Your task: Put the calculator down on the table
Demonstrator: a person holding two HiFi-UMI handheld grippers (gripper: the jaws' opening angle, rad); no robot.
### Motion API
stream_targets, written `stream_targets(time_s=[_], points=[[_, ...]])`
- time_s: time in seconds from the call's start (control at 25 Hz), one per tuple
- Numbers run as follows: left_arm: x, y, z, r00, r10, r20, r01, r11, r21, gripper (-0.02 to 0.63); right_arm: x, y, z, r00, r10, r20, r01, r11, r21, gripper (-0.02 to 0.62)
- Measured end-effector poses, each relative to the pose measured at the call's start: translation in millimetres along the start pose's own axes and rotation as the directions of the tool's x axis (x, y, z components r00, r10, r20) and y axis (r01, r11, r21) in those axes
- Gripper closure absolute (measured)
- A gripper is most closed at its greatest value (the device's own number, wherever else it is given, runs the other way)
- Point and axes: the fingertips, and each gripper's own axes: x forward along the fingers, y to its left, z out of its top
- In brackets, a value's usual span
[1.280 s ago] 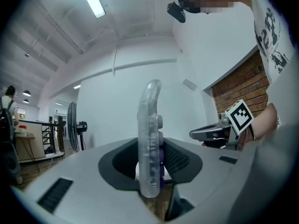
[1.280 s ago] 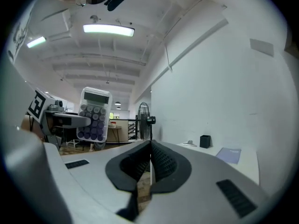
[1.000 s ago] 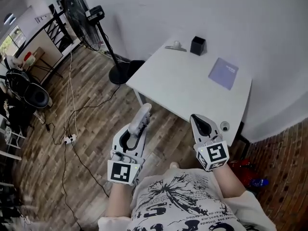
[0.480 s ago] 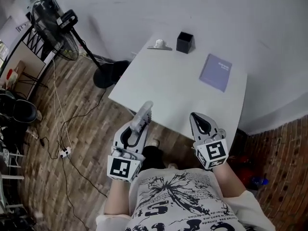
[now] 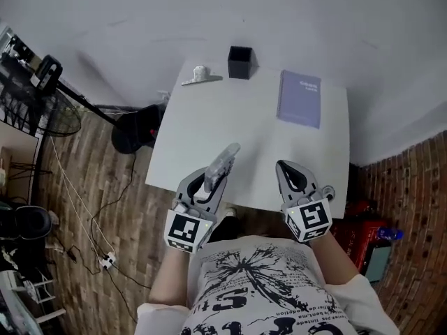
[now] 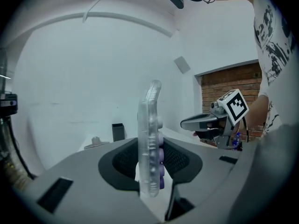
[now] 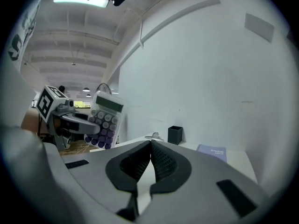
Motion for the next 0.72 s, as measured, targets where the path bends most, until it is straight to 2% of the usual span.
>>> stream_targets(time_s=[0.16,0.4,0.52,0.72], points=[[37,17,-23,0.992,-0.116,-0.053,0.115,0.993,-0.032,0.463,18,-11,-10,0.996,-0.09,-0.024,0.091,0.995,0.036,0.58],[94,26,-72,0.953,-0.269,-0.137,0.252,0.959,-0.128,0.463,38,-36,-36,0.973,-0.216,-0.077,0.223,0.971,0.091,0.58],[114,24,-99,0.922,-0.342,-0.179,0.304,0.929,-0.211,0.463,42,-41,-51,0.958,-0.26,-0.117,0.274,0.954,0.122,0.581],[137,17,-139,0.87,-0.44,-0.224,0.333,0.858,-0.392,0.463,49,-44,-68,0.947,-0.285,-0.152,0.307,0.939,0.156,0.581]])
